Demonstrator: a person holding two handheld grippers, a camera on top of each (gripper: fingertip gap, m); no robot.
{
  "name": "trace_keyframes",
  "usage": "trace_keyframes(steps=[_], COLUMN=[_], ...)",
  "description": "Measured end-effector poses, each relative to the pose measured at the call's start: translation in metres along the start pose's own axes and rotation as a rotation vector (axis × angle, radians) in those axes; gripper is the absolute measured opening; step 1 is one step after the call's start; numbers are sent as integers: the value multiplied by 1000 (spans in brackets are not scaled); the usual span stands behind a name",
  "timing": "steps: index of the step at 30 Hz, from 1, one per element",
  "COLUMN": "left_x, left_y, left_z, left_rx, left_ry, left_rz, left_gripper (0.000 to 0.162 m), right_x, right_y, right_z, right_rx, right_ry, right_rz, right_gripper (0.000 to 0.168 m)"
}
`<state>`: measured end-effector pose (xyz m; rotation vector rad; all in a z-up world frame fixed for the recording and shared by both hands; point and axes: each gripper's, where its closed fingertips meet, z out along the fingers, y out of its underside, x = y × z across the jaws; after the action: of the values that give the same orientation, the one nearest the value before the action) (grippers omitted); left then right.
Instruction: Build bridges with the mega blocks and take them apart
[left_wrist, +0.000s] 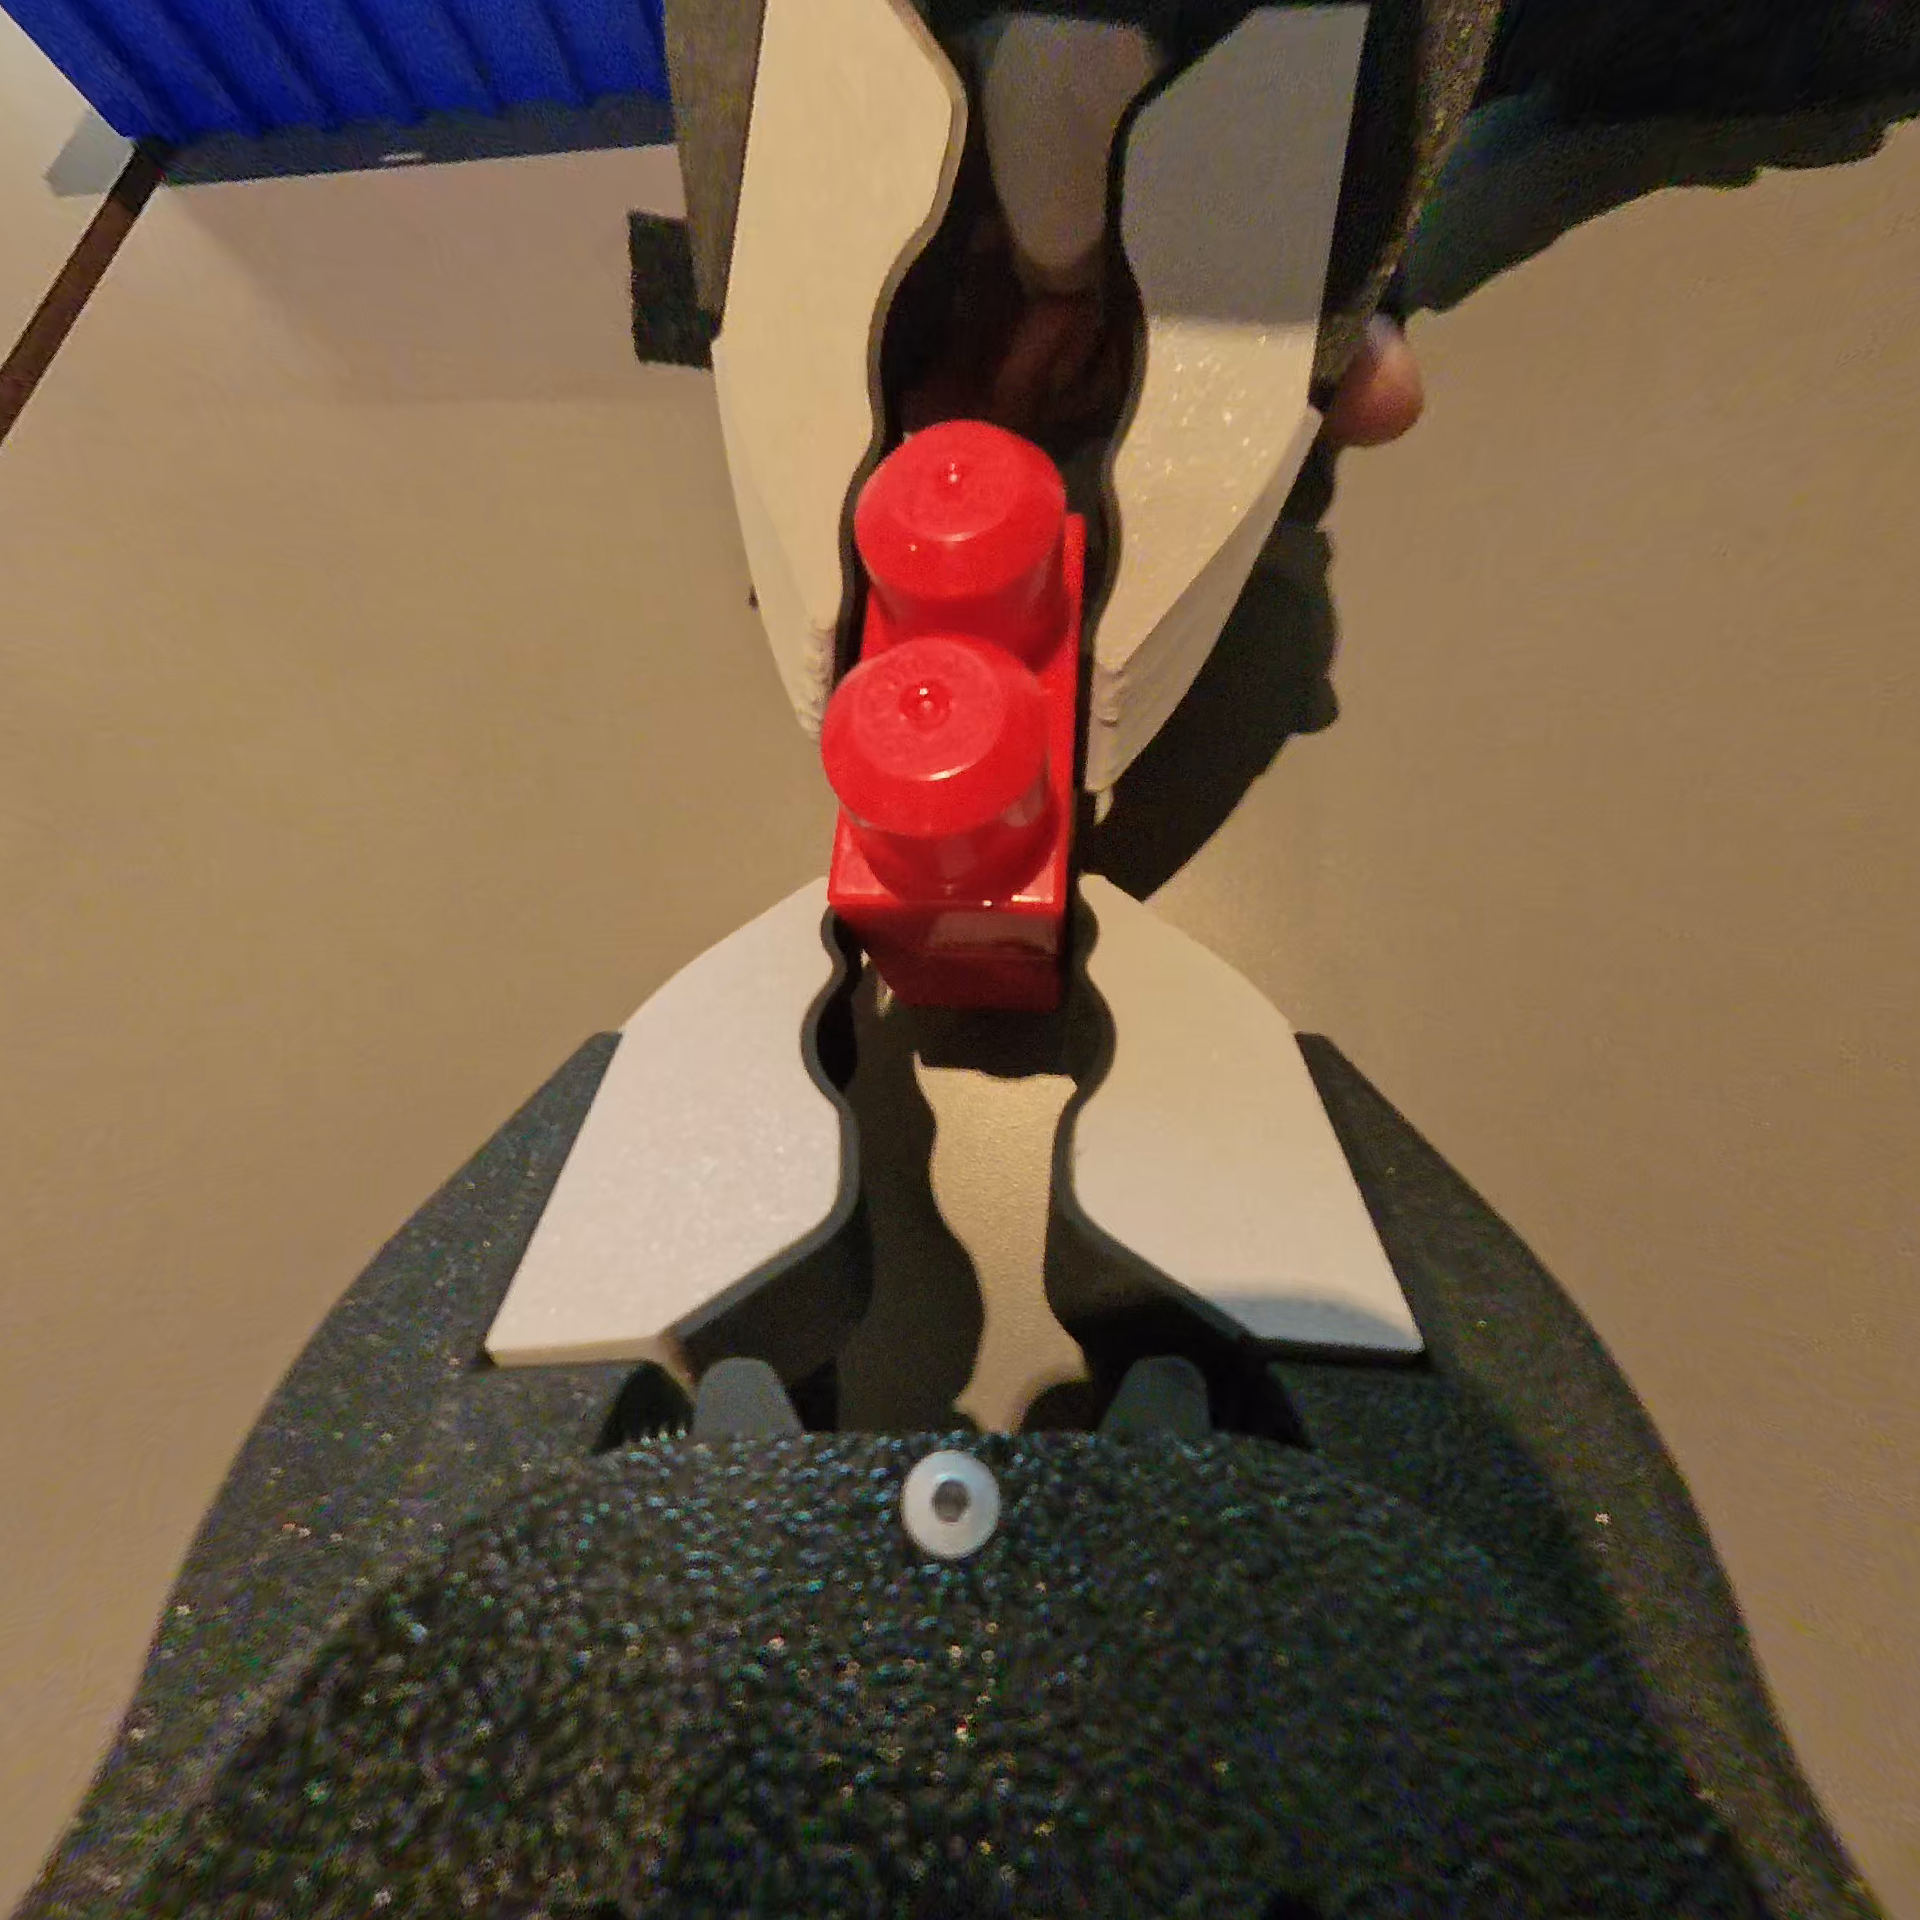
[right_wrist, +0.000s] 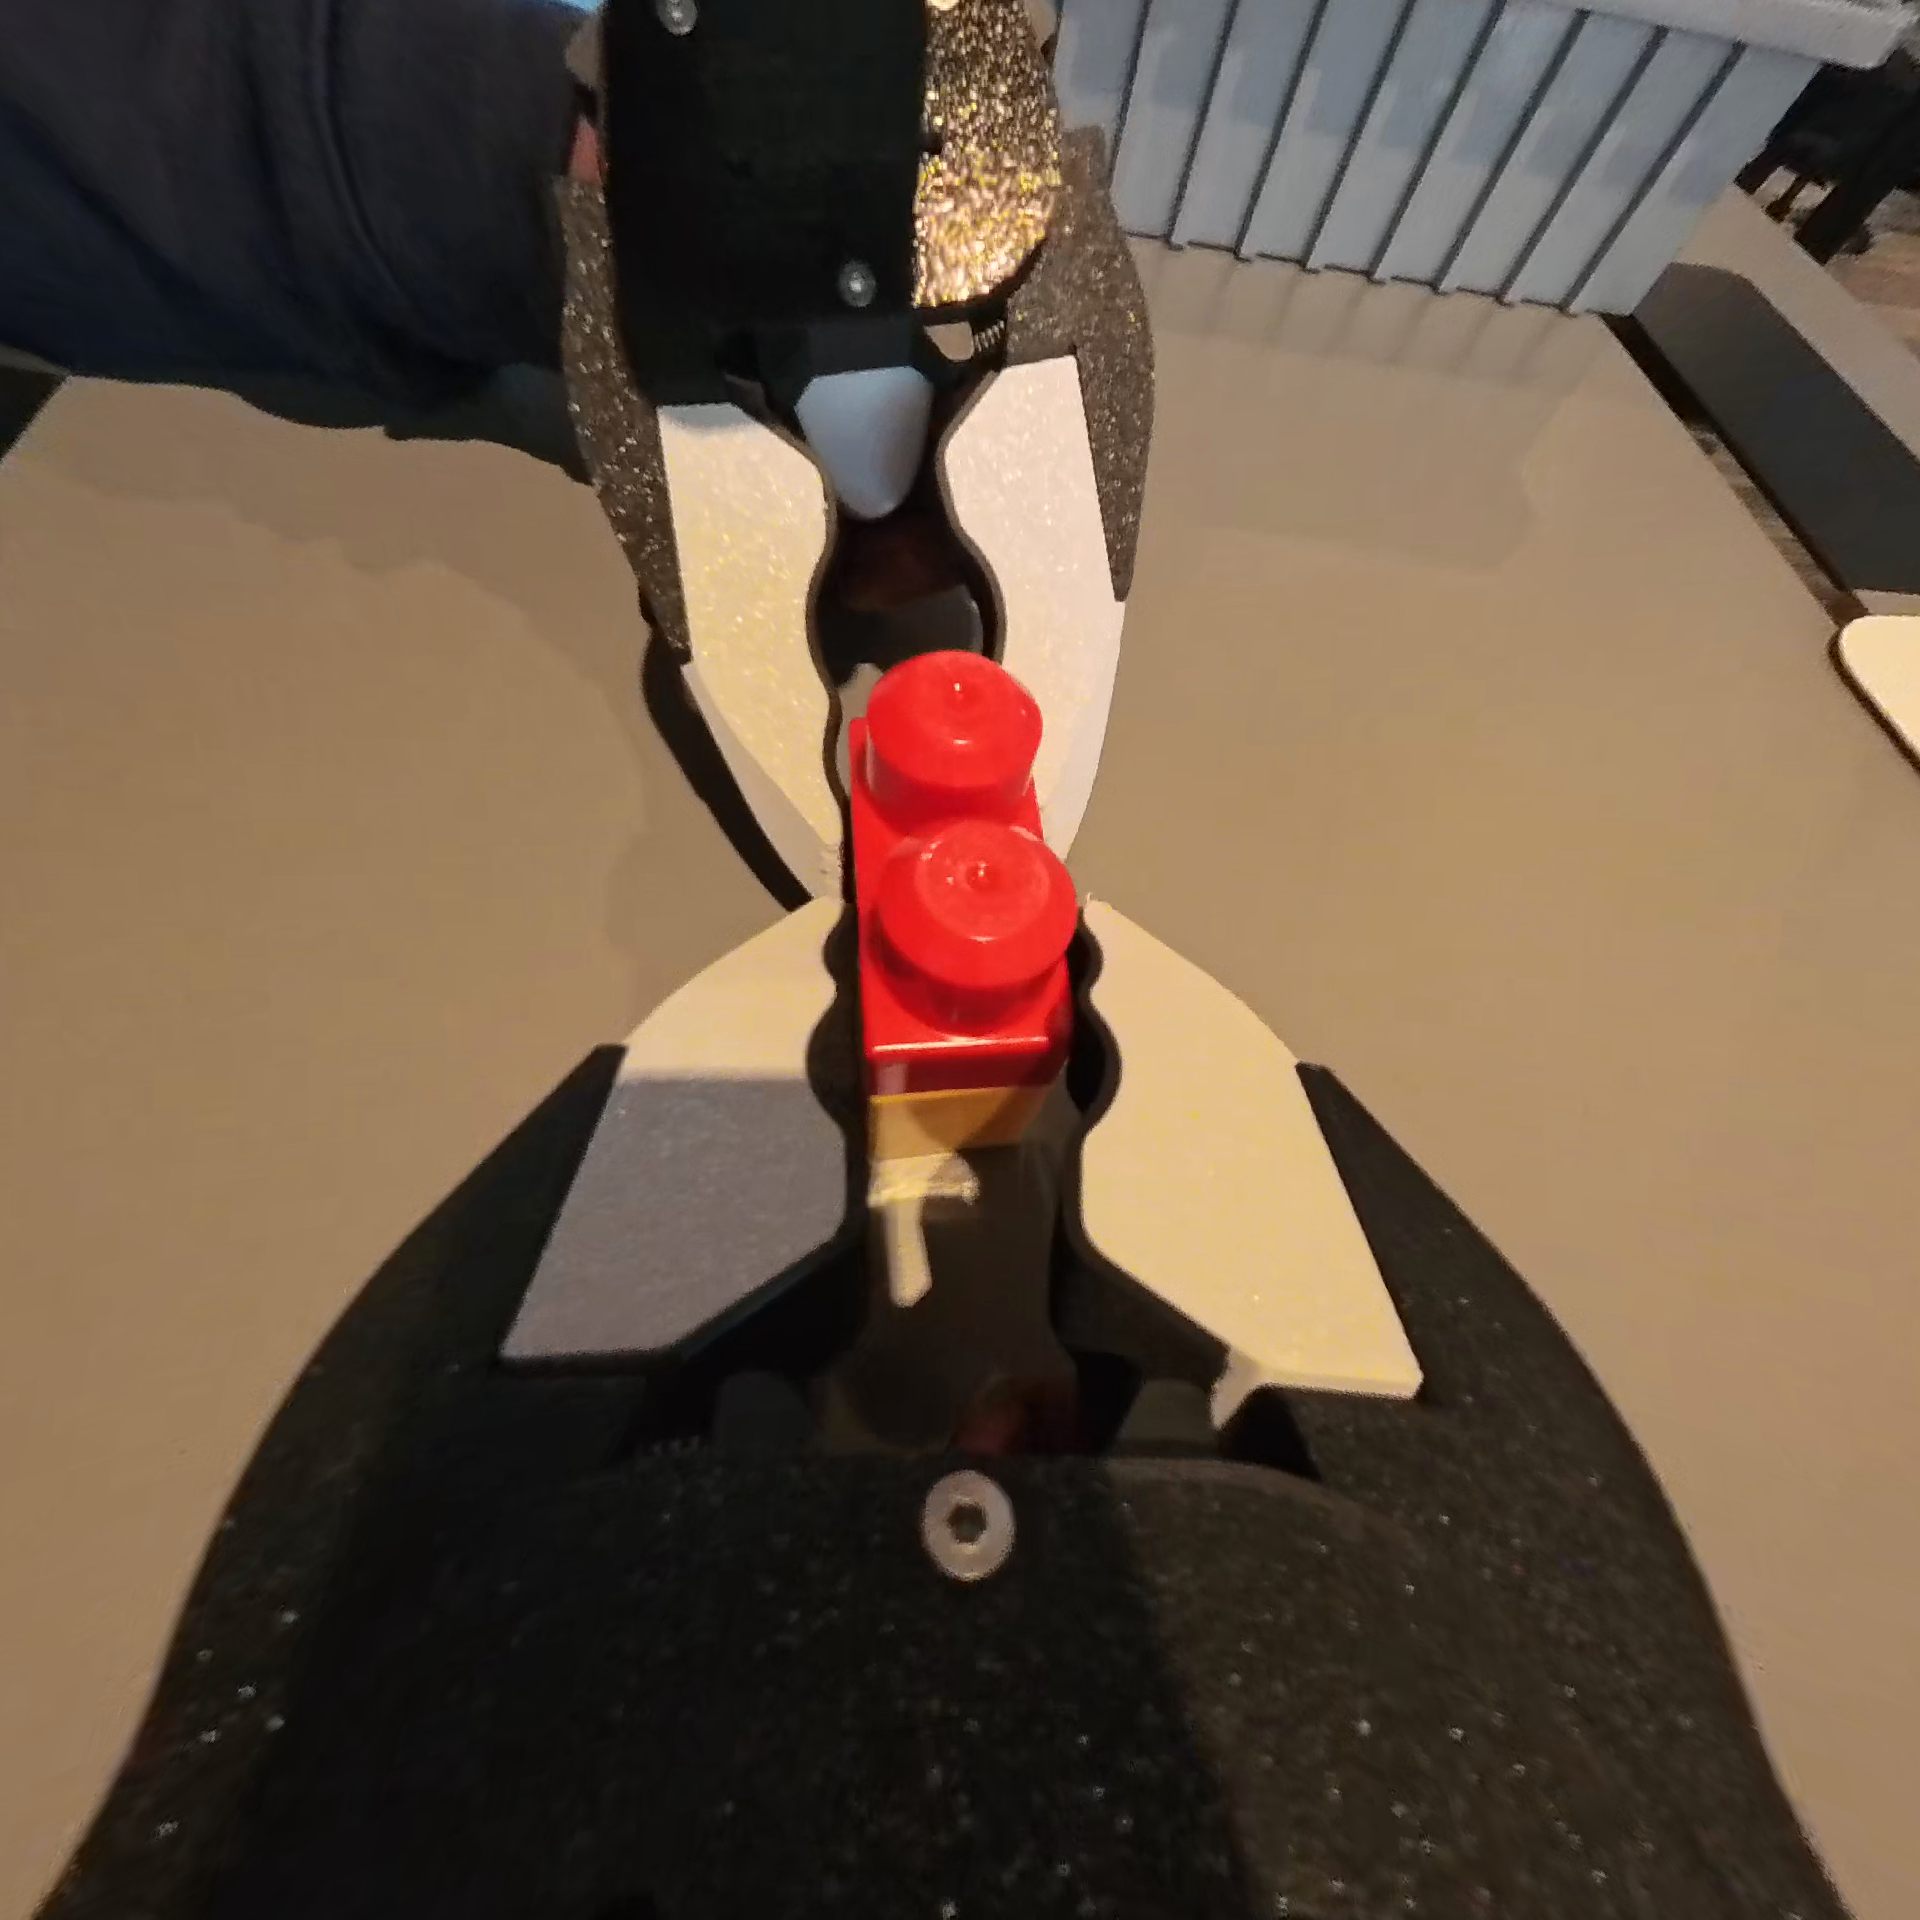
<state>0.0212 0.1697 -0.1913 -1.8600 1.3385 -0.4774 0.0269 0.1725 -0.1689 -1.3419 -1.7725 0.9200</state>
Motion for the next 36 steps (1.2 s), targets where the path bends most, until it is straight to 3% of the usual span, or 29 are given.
trace_keyframes(steps=[1, 18, 30, 36], left_x=[0, 0, -4, 1], left_y=[0, 0, 6, 11], left_z=[0, 1, -7, -6], left_rx=[-1, -3, -1, -40], left_ry=[-2, -6, 59, 55], left_rz=[1, 2, -212, -155], left_gripper=[36, 36, 35, 40], right_x=[0, -1, 9, 9], right_y=[0, -6, -12, -11], right_z=[0, -6, -15, -14], right_rx=[-3, 68, 142, 127], right_ry=[-9, -205, -73, -64], right_rz=[18, 443, 228, 209], right_gripper=[38, 37, 37, 37])
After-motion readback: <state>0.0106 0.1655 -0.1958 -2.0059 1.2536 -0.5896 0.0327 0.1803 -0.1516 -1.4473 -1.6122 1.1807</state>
